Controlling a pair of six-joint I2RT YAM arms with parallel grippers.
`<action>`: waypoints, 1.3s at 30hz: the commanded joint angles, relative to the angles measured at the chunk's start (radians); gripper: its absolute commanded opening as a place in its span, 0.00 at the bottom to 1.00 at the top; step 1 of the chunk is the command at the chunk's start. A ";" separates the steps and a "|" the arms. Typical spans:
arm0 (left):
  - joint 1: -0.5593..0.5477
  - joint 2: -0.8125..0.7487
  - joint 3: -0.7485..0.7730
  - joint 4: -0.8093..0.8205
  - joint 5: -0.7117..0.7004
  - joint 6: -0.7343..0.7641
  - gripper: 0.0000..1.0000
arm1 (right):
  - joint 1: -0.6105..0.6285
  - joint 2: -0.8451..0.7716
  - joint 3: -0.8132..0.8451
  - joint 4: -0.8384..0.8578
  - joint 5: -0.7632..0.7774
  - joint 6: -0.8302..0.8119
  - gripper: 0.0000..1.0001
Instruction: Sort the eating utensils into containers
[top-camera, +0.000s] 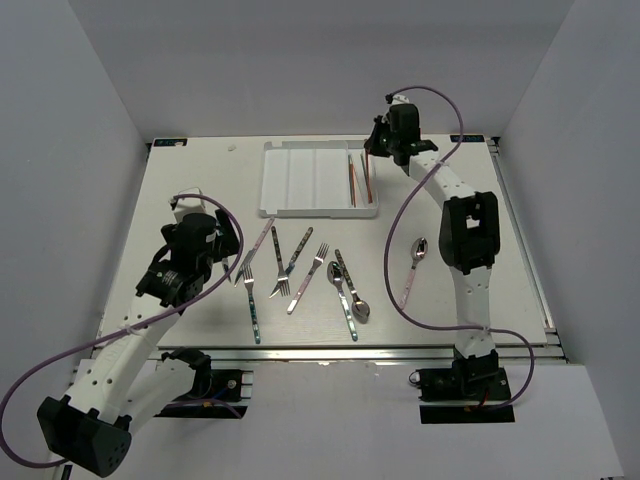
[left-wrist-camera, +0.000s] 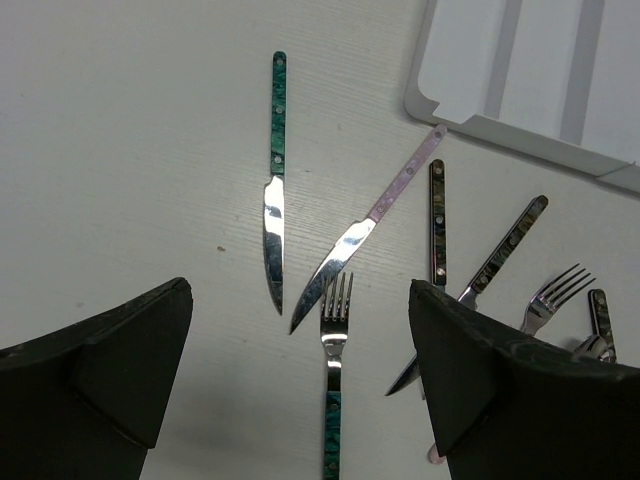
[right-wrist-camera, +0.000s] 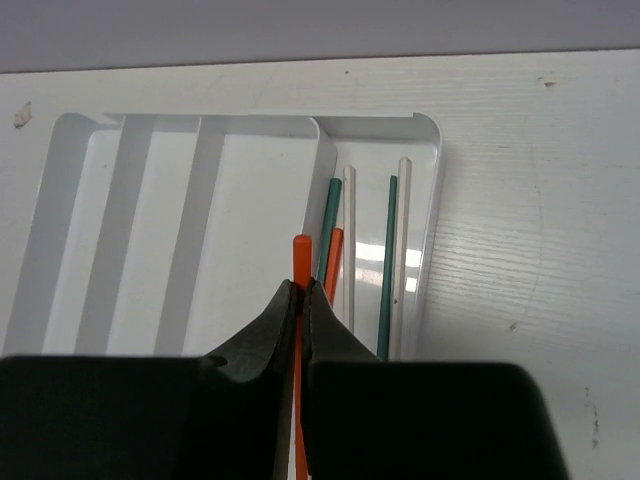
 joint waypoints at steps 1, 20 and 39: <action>0.001 0.020 -0.003 0.010 0.011 0.009 0.98 | -0.004 0.026 0.067 0.107 -0.038 -0.030 0.00; 0.001 0.053 0.003 0.005 -0.011 0.010 0.98 | 0.017 -0.121 0.036 -0.021 0.156 -0.082 0.89; 0.001 0.059 0.002 0.001 -0.015 0.009 0.98 | 0.065 -1.032 -1.126 -0.189 0.339 0.279 0.89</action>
